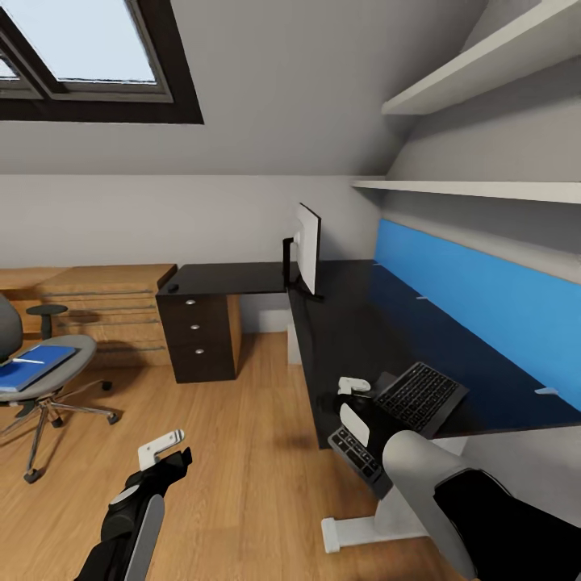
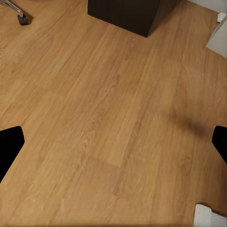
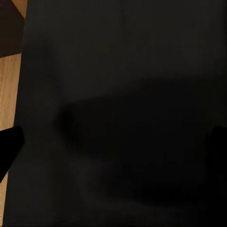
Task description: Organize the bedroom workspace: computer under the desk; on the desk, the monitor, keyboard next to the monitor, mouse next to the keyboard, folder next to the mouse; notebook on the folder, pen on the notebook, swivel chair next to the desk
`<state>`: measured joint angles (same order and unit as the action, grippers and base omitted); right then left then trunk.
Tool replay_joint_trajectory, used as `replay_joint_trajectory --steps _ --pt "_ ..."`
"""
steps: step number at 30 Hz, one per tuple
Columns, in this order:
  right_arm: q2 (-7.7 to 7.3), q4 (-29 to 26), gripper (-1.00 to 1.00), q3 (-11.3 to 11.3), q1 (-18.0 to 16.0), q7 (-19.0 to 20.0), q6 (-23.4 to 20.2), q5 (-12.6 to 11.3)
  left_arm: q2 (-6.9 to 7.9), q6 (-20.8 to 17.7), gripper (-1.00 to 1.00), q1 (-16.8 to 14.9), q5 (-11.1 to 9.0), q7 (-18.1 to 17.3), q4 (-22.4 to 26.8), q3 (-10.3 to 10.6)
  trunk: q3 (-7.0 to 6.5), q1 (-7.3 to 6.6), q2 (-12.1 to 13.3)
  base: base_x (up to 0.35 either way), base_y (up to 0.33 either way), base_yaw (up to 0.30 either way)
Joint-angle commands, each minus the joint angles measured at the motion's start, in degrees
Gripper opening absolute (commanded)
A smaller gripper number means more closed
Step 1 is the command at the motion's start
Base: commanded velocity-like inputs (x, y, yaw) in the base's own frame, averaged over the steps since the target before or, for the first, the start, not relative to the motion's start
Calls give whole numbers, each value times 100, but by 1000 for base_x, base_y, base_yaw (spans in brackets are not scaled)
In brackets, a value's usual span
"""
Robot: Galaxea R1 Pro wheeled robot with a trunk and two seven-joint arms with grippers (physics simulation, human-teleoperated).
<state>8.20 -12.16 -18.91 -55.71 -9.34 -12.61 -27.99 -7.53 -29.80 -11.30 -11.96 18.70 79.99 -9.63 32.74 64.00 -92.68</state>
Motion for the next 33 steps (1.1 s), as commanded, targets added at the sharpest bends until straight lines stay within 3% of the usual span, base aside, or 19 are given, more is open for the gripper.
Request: replay_joint_trajectory --steps 1,18,33 --pt "-3 198 100 -7 3 -51 -49 -110 -3 -18 100 -6 -61 37 8 -4 7 0 -3 -14 0 0" --pt "-3 197 100 -7 0 -51 -48 -110 -3 -22 100 -4 -61 37 8 -4 7 0 -3 -115 -5 0" --pt "-3 202 100 -7 4 -51 -45 -110 -3 -17 100 -4 -61 37 8 -4 7 0 -3 -53 -144 0"
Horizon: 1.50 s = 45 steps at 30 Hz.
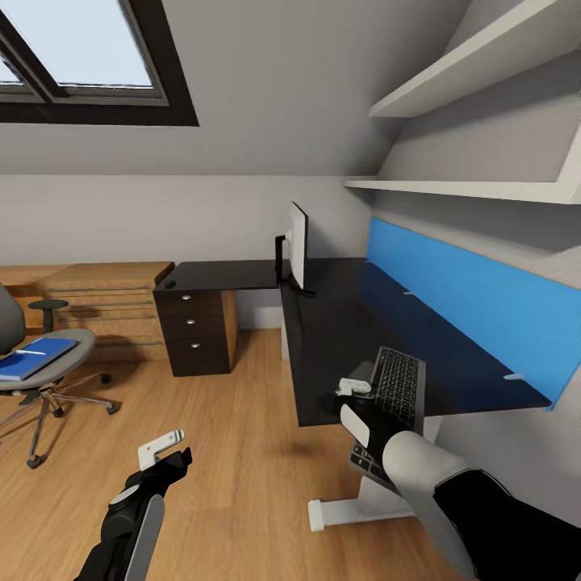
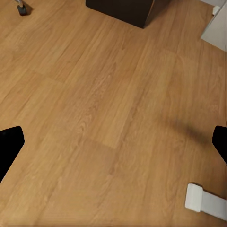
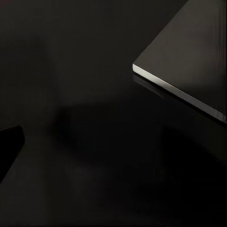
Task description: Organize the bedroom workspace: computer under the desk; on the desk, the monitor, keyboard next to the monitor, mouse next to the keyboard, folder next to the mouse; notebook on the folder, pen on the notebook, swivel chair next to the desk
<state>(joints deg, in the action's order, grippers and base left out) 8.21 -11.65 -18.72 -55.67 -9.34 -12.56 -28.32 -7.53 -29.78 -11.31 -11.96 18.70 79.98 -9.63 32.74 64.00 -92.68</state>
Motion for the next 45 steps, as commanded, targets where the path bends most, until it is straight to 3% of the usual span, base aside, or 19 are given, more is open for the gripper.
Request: replay_joint_trajectory --steps 1,17,45 --pt "-4 150 100 -27 2 -50 -47 -77 -3 -19 100 -3 -61 38 9 -4 7 0 -3 0 -35 0" --pt "-4 146 100 -27 4 -52 -33 -77 -3 -27 100 -6 -61 38 9 -4 7 0 -3 0 -4 0" --pt "-4 119 100 -27 4 -59 -1 -76 -3 -28 100 -3 -70 38 -17 149 -496 -615 1120 0 0 0"
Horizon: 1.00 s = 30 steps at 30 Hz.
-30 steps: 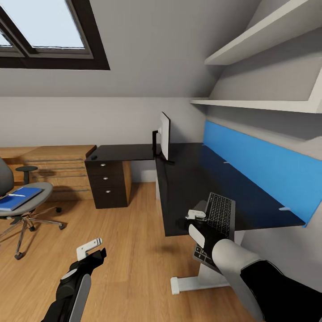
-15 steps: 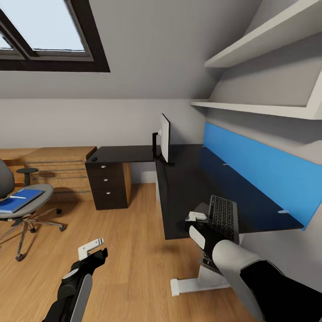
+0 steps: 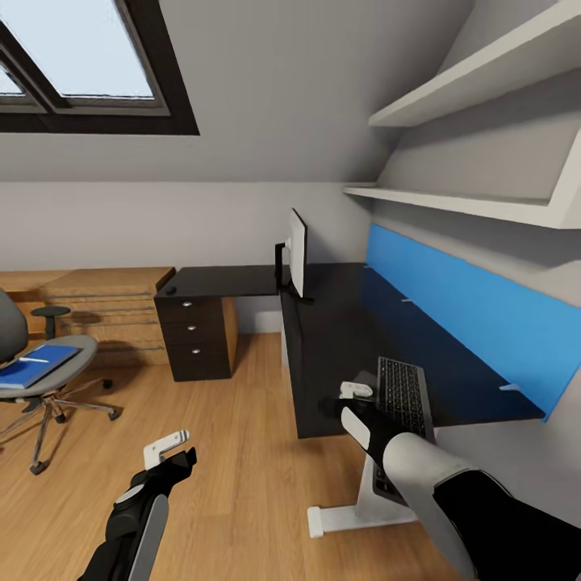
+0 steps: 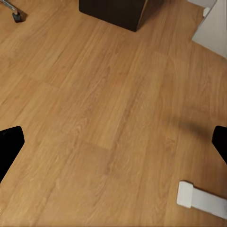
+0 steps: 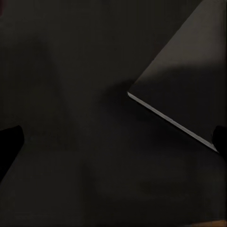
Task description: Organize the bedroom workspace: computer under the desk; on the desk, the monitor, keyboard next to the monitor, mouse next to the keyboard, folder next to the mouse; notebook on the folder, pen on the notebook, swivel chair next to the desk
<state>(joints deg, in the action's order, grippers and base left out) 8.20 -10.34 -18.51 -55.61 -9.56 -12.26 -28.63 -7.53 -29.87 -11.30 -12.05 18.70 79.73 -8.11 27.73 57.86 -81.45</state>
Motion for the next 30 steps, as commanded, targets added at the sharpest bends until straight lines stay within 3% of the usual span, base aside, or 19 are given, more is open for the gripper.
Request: replay_joint_trajectory --steps 1,13,17,23,24,30 --pt "-1 -12 100 -48 -2 -38 -31 -45 -3 -19 100 -4 -61 38 -11 4 -12 -23 38 0 0 0" --pt "1 -46 100 -48 -4 -38 -24 -38 4 -2 100 -5 -52 42 -140 87 -30 -45 78 0 0 0" --pt "-8 -489 100 -49 163 -60 -40 -28 6 -1 100 -4 -52 46 -148 90 -30 -45 78 0 0 0" --pt "-76 -1997 100 -100 930 -227 -146 220 8 0 100 -6 -52 46 -150 93 -30 -45 78 0 0 0" --pt "-126 -2624 100 -106 1259 -404 -255 329 10 2 100 -5 -49 46 -150 95 -30 -45 78 0 0 0" --pt "-287 -4655 100 -104 2381 -1339 -600 501 7 6 100 -5 -45 46 -150 96 -30 -45 78 0 0 0"
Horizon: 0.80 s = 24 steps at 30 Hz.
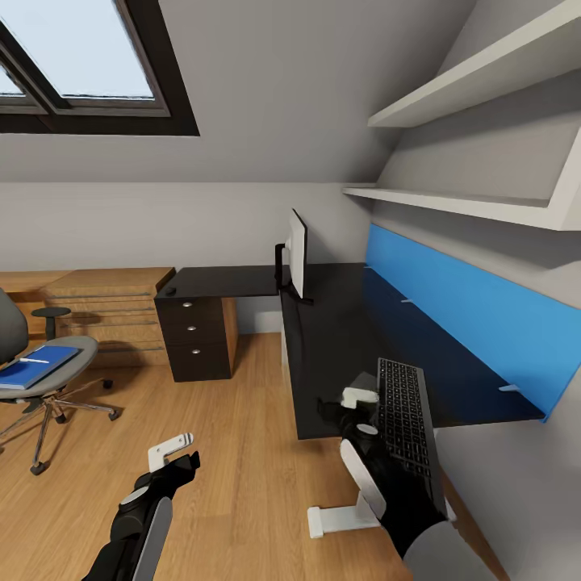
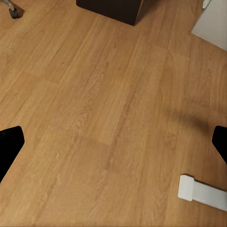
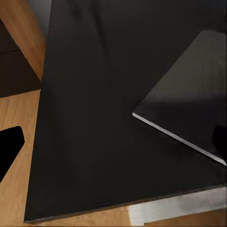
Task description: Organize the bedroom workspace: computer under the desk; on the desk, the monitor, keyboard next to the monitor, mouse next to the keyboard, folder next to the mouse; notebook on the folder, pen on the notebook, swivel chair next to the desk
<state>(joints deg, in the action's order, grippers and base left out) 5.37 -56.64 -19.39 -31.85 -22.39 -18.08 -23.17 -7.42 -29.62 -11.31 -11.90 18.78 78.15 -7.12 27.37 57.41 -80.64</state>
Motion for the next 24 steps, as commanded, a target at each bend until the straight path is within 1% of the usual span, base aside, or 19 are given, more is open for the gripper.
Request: replay_joint_trajectory --steps 1,2,5,10,11,18,19,22,23,24 --pt "-18 -226 100 -15 106 -167 -38 -39 -3 -18 100 -3 -62 38 8 -3 6 0 -3 0 0 0" --pt "-37 -532 100 -14 256 -332 -68 -32 -4 -18 100 -3 -64 38 8 -2 6 0 -3 0 0 0" --pt "-53 -844 100 -9 413 -506 -98 -34 -4 -18 100 -4 -66 38 8 -1 6 0 -3 0 0 0" --pt "-57 -1047 100 -6 497 -601 -98 -37 -5 -17 100 -4 -67 38 7 0 6 0 -3 -4 0 0" --pt "-38 -1190 100 -6 522 -626 -87 -38 -5 -17 100 -3 -67 32 7 0 6 0 -3 -198 13 0" --pt "-40 -1236 100 2 532 -641 33 -36 -5 -17 100 -5 -67 29 7 0 6 0 -3 -277 50 0" --pt "-62 -1244 100 11 562 -645 229 -38 -5 -17 100 -3 -67 29 7 0 0 0 -3 -333 84 -211" --pt "-62 -1241 100 13 564 -645 228 -40 -5 -17 100 -2 -67 29 7 0 -17 0 -3 -333 85 -221" --pt "-64 -1236 100 26 565 -644 226 -170 -5 -17 100 -4 -67 29 7 0 -22 0 -3 -333 87 -193" --pt "-65 -1236 100 29 565 -646 226 -235 -5 -17 100 -3 -67 29 7 0 -25 0 -3 -333 87 -155"
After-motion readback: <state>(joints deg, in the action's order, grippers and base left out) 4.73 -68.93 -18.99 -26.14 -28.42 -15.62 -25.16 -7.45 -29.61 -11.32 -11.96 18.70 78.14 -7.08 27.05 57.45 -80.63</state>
